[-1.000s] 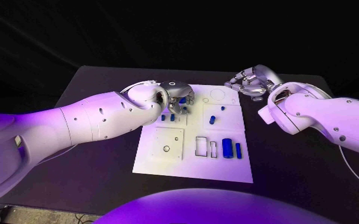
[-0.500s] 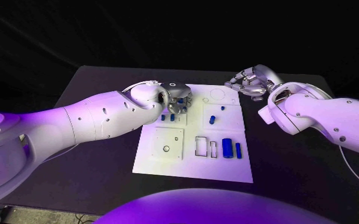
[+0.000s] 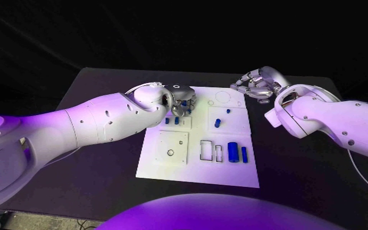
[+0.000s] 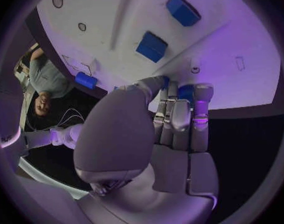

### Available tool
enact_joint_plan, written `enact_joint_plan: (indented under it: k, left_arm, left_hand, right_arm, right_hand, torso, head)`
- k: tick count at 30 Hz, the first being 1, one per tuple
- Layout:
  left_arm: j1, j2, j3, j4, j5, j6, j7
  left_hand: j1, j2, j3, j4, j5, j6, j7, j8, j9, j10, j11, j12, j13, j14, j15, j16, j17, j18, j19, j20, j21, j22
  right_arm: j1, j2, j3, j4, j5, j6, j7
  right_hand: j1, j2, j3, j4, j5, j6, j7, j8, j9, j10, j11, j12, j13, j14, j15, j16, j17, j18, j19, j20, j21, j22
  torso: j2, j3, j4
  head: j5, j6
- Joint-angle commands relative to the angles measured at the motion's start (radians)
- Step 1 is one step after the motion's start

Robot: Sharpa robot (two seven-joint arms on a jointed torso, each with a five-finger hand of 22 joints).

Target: Assemble the parts on the task board

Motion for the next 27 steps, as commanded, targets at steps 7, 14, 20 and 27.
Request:
enact_joint_plan:
  k: [7,14,20,27]
  left_arm:
    - [-0.002,0.004,-0.001,0.000,0.021,0.024,0.003]
    - [-0.002,-0.009,0.002,0.008,0.043,-0.023,0.011]
    - [-0.002,-0.036,0.013,0.037,0.072,-0.054,0.012]
    - [-0.001,-0.096,0.044,0.107,0.116,-0.072,0.007]
  left_hand:
    - [-0.017,0.016,0.051,-0.050,-0.014,0.055,-0.009,0.012,0.009,0.065,-0.013,-0.023,0.006,0.045,-0.013,0.042,0.048,-0.014,0.016,-0.010,0.063,0.101]
    - [-0.032,0.019,0.072,-0.083,-0.009,0.071,-0.011,0.009,0.010,0.093,-0.018,-0.050,0.008,0.064,-0.018,0.057,0.067,-0.020,0.029,-0.016,0.110,0.108]
    - [-0.045,0.014,0.078,-0.093,-0.010,0.066,-0.009,0.001,0.008,0.094,-0.015,-0.066,0.007,0.066,-0.017,0.059,0.066,-0.021,0.030,-0.016,0.122,0.108]
    - [-0.049,0.011,0.080,-0.097,-0.011,0.065,-0.007,-0.001,0.007,0.096,-0.015,-0.071,0.007,0.067,-0.017,0.060,0.066,-0.022,0.030,-0.015,0.125,0.109]
  right_arm:
    - [-0.001,0.002,0.000,0.001,-0.010,-0.001,0.009]
    - [-0.001,0.001,0.000,0.001,-0.010,-0.003,0.009]
    - [-0.001,0.001,0.000,0.000,-0.011,-0.005,0.009]
    - [-0.002,0.000,0.000,-0.001,-0.011,-0.007,0.009]
  right_hand:
    - [0.007,-0.002,0.007,0.002,0.006,-0.003,0.001,-0.002,0.002,-0.002,-0.001,-0.001,0.002,0.071,-0.005,-0.005,0.147,0.018,-0.007,0.001,-0.004,0.147]
    - [0.007,-0.002,0.007,0.002,0.006,-0.003,0.001,-0.002,0.002,-0.002,-0.001,-0.001,0.002,0.071,-0.005,-0.005,0.147,0.018,-0.007,0.001,-0.004,0.147]
    - [0.006,-0.003,0.007,0.002,0.007,-0.002,0.001,-0.001,0.002,-0.001,-0.001,0.000,0.002,0.071,-0.005,-0.006,0.145,0.018,-0.007,0.001,-0.005,0.147]
    - [0.006,-0.003,0.007,0.002,0.007,-0.002,0.001,-0.001,0.002,-0.001,-0.001,0.000,0.002,0.071,-0.005,-0.006,0.145,0.018,-0.007,0.001,-0.005,0.147]
  torso:
    - [0.000,0.0002,-0.0005]
    - [0.000,0.0000,0.0001]
    - [-0.001,-0.0007,0.0018]
    - [-0.002,-0.0002,0.0025]
  head:
    - [0.002,0.000]
    - [0.002,0.000]
    - [0.000,0.000]
    - [0.002,0.000]
